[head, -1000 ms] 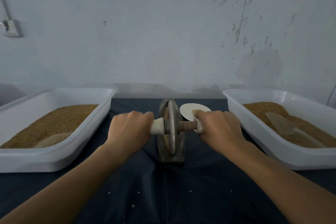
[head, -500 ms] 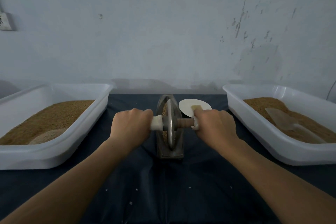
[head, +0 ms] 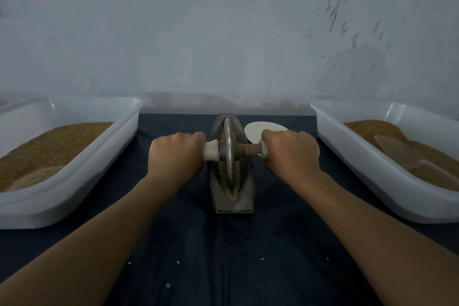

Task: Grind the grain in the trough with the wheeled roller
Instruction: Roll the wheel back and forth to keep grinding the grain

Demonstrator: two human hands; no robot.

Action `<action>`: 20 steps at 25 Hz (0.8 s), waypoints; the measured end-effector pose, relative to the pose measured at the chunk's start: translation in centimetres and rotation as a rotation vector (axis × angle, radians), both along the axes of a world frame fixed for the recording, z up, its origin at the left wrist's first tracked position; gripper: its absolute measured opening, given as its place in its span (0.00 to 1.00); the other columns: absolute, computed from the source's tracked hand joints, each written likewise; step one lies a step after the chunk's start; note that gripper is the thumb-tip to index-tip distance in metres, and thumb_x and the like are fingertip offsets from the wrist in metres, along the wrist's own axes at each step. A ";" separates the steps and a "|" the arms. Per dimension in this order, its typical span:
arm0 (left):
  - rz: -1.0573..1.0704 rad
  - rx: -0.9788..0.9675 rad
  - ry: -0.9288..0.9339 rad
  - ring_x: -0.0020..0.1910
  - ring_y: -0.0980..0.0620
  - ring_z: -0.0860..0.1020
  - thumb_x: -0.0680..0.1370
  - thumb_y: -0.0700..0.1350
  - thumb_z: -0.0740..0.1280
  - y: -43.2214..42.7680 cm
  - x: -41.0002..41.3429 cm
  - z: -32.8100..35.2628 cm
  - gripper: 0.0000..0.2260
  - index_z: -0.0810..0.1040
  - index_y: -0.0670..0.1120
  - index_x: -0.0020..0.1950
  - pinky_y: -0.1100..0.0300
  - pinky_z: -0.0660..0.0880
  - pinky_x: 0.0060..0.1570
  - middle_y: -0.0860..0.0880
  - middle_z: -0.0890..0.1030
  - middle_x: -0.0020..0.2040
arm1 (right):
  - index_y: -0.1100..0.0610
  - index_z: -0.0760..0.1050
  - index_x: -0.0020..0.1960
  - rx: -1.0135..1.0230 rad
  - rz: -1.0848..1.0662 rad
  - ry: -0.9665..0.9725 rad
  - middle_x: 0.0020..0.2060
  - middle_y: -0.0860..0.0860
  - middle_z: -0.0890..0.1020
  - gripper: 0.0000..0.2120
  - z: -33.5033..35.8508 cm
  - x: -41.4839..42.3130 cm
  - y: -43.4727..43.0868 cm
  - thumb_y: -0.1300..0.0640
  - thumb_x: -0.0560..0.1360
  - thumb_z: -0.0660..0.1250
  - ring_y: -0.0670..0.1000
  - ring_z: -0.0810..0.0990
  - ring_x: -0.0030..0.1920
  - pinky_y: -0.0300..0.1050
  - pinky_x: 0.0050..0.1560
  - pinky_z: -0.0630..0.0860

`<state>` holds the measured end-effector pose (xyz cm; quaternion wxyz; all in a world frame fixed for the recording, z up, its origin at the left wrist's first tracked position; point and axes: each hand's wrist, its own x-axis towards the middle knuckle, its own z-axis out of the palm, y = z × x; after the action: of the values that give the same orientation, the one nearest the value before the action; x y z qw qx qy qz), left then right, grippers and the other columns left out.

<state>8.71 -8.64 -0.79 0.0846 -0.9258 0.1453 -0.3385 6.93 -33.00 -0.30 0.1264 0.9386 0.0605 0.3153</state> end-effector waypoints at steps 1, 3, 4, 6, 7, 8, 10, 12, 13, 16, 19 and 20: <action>0.001 -0.003 -0.017 0.22 0.51 0.59 0.65 0.44 0.73 -0.1 0.4 0.0 0.16 0.64 0.50 0.33 0.64 0.49 0.27 0.52 0.68 0.25 | 0.50 0.71 0.39 0.003 0.007 -0.022 0.27 0.47 0.73 0.09 -0.1 0.4 -0.1 0.55 0.68 0.72 0.53 0.66 0.27 0.45 0.32 0.61; 0.003 0.003 -0.039 0.22 0.50 0.60 0.66 0.43 0.72 -0.3 1.3 -0.1 0.15 0.65 0.49 0.33 0.64 0.49 0.27 0.51 0.70 0.25 | 0.51 0.73 0.39 0.007 0.001 -0.054 0.26 0.47 0.70 0.09 -0.4 1.2 -0.3 0.56 0.67 0.74 0.53 0.65 0.26 0.43 0.31 0.58; 0.005 0.016 -0.046 0.22 0.49 0.61 0.67 0.43 0.72 -0.4 1.8 -0.1 0.14 0.65 0.49 0.33 0.64 0.49 0.27 0.51 0.70 0.25 | 0.51 0.73 0.39 0.011 -0.004 -0.067 0.26 0.47 0.68 0.10 -0.5 1.6 -0.3 0.55 0.66 0.74 0.53 0.65 0.26 0.42 0.31 0.56; 0.008 0.042 -0.062 0.22 0.49 0.63 0.68 0.44 0.71 -0.6 3.0 -0.2 0.14 0.65 0.49 0.34 0.63 0.50 0.27 0.51 0.70 0.26 | 0.51 0.72 0.38 0.021 -0.016 -0.085 0.26 0.47 0.66 0.11 -0.9 2.5 -0.4 0.55 0.66 0.75 0.53 0.65 0.26 0.41 0.30 0.53; 0.005 0.048 -0.072 0.22 0.47 0.65 0.68 0.45 0.71 -0.7 3.5 -0.2 0.14 0.65 0.49 0.34 0.63 0.50 0.27 0.50 0.71 0.26 | 0.51 0.72 0.38 0.027 -0.022 -0.093 0.26 0.47 0.67 0.11 -1.1 2.9 -0.5 0.55 0.66 0.75 0.53 0.65 0.26 0.41 0.30 0.52; -0.002 0.047 -0.079 0.22 0.46 0.68 0.68 0.45 0.71 -0.8 3.9 -0.2 0.14 0.65 0.49 0.34 0.63 0.51 0.27 0.49 0.71 0.26 | 0.51 0.72 0.38 0.037 -0.024 -0.107 0.26 0.47 0.68 0.11 -1.3 3.3 -0.6 0.55 0.66 0.75 0.53 0.65 0.26 0.41 0.30 0.51; -0.020 0.039 -0.091 0.23 0.45 0.71 0.68 0.44 0.71 -0.9 4.7 -0.1 0.14 0.65 0.49 0.34 0.62 0.52 0.27 0.48 0.72 0.26 | 0.53 0.73 0.39 0.058 -0.013 -0.133 0.27 0.50 0.72 0.11 -1.7 4.2 -0.7 0.53 0.67 0.75 0.54 0.65 0.27 0.40 0.30 0.50; -0.013 0.035 -0.099 0.23 0.44 0.72 0.68 0.44 0.71 -1.1 5.3 -0.1 0.13 0.66 0.49 0.34 0.62 0.54 0.27 0.47 0.73 0.26 | 0.54 0.73 0.40 0.058 0.004 -0.145 0.28 0.51 0.76 0.12 -1.8 5.0 -0.9 0.51 0.68 0.75 0.55 0.66 0.27 0.41 0.29 0.51; -0.004 0.031 -0.100 0.23 0.43 0.73 0.68 0.44 0.71 -1.1 5.6 -0.2 0.11 0.68 0.49 0.34 0.61 0.54 0.27 0.46 0.73 0.27 | 0.54 0.74 0.41 0.053 0.008 -0.144 0.29 0.52 0.77 0.12 -1.8 5.4 -0.9 0.50 0.68 0.75 0.55 0.66 0.28 0.41 0.29 0.52; 0.008 0.011 -0.107 0.25 0.41 0.74 0.69 0.43 0.71 -1.1 6.2 -0.3 0.07 0.73 0.47 0.36 0.62 0.53 0.28 0.44 0.74 0.28 | 0.53 0.76 0.43 0.059 0.011 -0.136 0.29 0.52 0.75 0.11 -1.5 6.4 -1.0 0.48 0.68 0.73 0.55 0.68 0.28 0.41 0.29 0.55; 0.007 0.019 -0.114 0.25 0.42 0.74 0.70 0.44 0.70 -1.1 6.5 -0.4 0.07 0.73 0.47 0.37 0.63 0.51 0.28 0.44 0.74 0.28 | 0.53 0.75 0.41 0.064 0.009 -0.159 0.27 0.49 0.66 0.07 -1.3 6.8 -0.9 0.51 0.69 0.72 0.54 0.65 0.26 0.39 0.28 0.53; 0.004 0.019 -0.115 0.25 0.42 0.74 0.70 0.44 0.70 -1.1 6.6 -0.5 0.07 0.73 0.47 0.37 0.63 0.51 0.28 0.44 0.74 0.28 | 0.53 0.75 0.41 0.064 0.011 -0.164 0.26 0.48 0.65 0.07 -1.4 6.9 -0.9 0.52 0.69 0.71 0.54 0.65 0.26 0.38 0.29 0.52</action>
<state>15.32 -9.70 -1.25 0.1024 -0.9044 0.1415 -0.3894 13.85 -33.93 -1.65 0.0991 0.9128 0.0448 0.3937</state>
